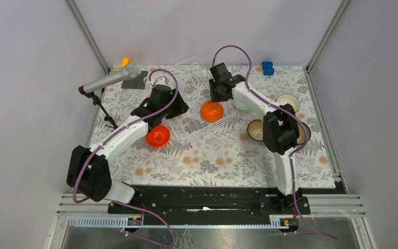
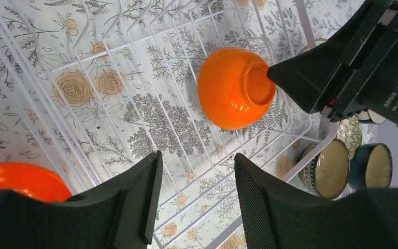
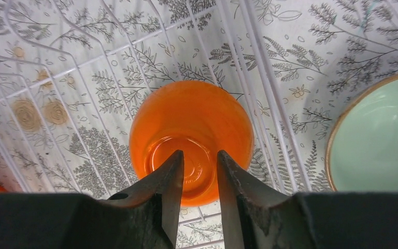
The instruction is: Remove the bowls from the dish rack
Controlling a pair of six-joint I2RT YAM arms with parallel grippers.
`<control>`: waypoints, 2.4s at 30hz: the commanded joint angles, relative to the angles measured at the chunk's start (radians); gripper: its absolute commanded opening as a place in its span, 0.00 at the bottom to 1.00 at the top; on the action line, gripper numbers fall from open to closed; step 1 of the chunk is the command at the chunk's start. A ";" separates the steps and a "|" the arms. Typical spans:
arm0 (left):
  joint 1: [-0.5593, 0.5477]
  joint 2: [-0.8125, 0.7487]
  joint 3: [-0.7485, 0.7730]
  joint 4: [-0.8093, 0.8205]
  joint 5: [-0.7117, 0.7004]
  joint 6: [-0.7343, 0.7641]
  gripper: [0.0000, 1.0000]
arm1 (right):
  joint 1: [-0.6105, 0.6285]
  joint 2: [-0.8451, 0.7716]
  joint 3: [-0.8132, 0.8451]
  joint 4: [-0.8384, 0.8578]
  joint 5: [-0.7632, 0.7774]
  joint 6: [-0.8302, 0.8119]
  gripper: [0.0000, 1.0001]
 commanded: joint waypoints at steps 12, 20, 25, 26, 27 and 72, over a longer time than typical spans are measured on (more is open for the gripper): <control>-0.002 0.156 0.131 0.042 -0.083 0.017 0.59 | 0.000 -0.012 -0.075 0.076 -0.263 0.057 0.24; 0.008 0.211 0.166 0.023 -0.103 0.033 0.59 | -0.001 -0.014 -0.089 0.084 -0.294 0.059 0.27; 0.010 0.243 0.183 0.026 -0.077 0.034 0.59 | -0.002 0.002 -0.104 0.075 -0.261 0.050 0.29; 0.012 0.248 0.185 0.030 -0.068 0.032 0.59 | -0.003 0.006 -0.106 0.075 -0.256 0.050 0.29; 0.014 0.254 0.187 0.032 -0.056 0.031 0.59 | -0.003 0.012 -0.106 0.074 -0.250 0.050 0.29; 0.024 0.407 0.065 0.569 0.356 -0.305 0.79 | -0.107 0.008 -0.160 0.081 -0.320 0.055 0.07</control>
